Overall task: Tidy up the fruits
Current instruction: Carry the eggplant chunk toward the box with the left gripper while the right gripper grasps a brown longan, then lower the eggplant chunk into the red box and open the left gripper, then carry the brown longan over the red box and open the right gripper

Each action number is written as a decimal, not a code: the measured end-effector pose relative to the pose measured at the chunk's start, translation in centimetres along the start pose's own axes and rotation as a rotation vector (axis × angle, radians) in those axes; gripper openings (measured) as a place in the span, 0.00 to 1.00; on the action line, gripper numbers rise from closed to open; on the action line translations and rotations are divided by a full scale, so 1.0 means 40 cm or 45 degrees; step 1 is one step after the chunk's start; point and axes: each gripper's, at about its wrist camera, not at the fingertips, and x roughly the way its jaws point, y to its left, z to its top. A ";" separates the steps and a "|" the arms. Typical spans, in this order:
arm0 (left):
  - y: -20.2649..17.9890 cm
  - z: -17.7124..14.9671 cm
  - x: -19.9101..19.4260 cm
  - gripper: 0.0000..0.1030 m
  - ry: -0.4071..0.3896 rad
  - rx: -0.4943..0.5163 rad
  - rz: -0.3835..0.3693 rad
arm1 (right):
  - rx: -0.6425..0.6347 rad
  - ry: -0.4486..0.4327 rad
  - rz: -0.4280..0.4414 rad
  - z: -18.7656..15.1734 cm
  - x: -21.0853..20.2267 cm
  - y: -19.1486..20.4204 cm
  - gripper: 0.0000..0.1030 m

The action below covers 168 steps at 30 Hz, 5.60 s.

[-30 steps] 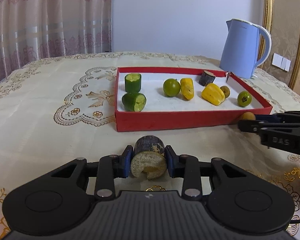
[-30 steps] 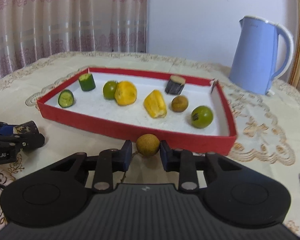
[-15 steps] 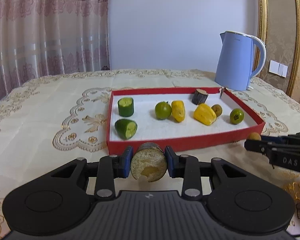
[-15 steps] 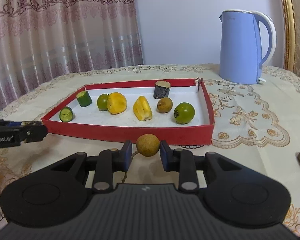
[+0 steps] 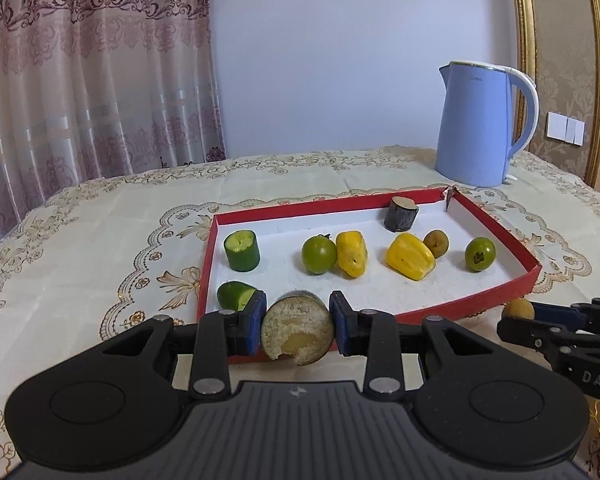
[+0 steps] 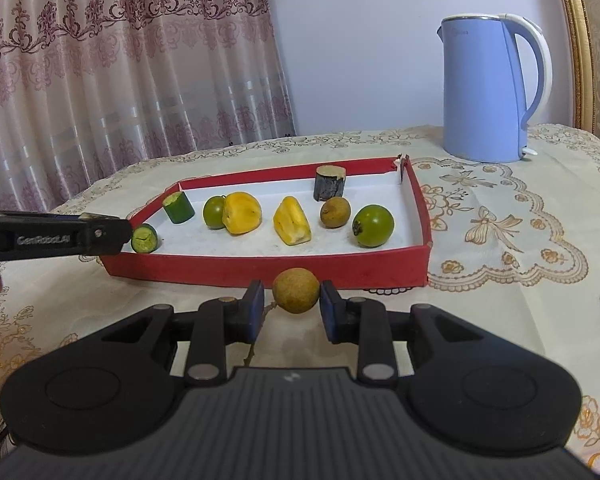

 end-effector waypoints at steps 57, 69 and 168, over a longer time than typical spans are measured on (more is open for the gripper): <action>-0.121 0.186 0.306 0.50 0.108 0.076 -0.003 | -0.032 0.029 0.019 -0.006 0.003 0.023 0.28; -0.064 0.127 0.215 0.74 0.013 0.126 0.241 | -0.033 0.006 0.036 0.000 -0.001 0.037 0.28; 0.130 -0.007 0.156 0.91 0.011 -0.132 0.300 | -0.052 -0.101 0.021 0.144 0.160 0.044 0.28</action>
